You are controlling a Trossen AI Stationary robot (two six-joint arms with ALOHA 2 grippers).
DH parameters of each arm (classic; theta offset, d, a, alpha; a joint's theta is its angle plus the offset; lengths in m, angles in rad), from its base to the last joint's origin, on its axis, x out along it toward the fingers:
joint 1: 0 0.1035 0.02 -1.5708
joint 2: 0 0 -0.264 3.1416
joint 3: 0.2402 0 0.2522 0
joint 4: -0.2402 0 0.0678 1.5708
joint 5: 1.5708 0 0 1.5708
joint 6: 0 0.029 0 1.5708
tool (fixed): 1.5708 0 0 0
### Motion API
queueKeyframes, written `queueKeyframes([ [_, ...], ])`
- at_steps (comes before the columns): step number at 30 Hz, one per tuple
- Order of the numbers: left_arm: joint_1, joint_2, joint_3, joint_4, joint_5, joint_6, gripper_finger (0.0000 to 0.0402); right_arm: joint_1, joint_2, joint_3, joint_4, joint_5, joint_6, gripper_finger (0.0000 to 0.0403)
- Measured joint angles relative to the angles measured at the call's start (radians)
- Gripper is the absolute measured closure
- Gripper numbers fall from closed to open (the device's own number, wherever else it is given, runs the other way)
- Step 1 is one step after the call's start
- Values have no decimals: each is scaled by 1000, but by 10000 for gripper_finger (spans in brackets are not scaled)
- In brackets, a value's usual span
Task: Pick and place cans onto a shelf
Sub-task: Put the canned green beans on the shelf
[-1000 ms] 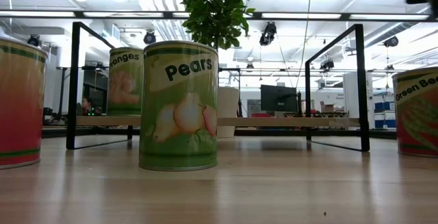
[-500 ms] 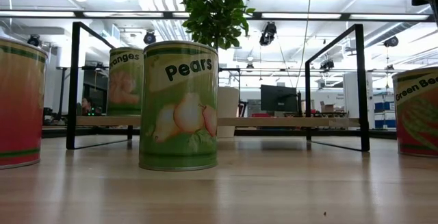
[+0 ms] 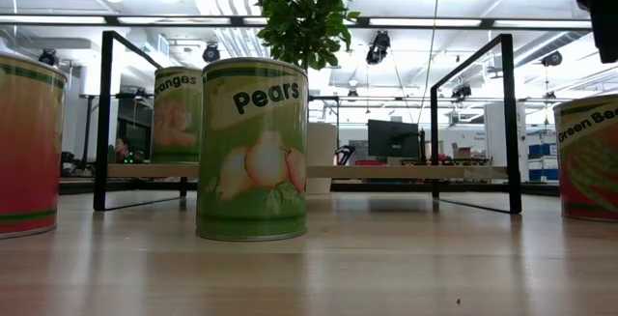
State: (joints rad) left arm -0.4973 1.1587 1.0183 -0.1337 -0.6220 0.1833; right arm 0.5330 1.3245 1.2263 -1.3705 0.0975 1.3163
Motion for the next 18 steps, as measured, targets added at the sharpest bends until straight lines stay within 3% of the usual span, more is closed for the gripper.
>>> queueKeyframes([
  [6,0,0,0,0,0,0,400,-11,44,-5,25,0,-32,25],
  [18,0,0,0,0,0,0,400,-10,61,-48,82,6,-73,21],
])
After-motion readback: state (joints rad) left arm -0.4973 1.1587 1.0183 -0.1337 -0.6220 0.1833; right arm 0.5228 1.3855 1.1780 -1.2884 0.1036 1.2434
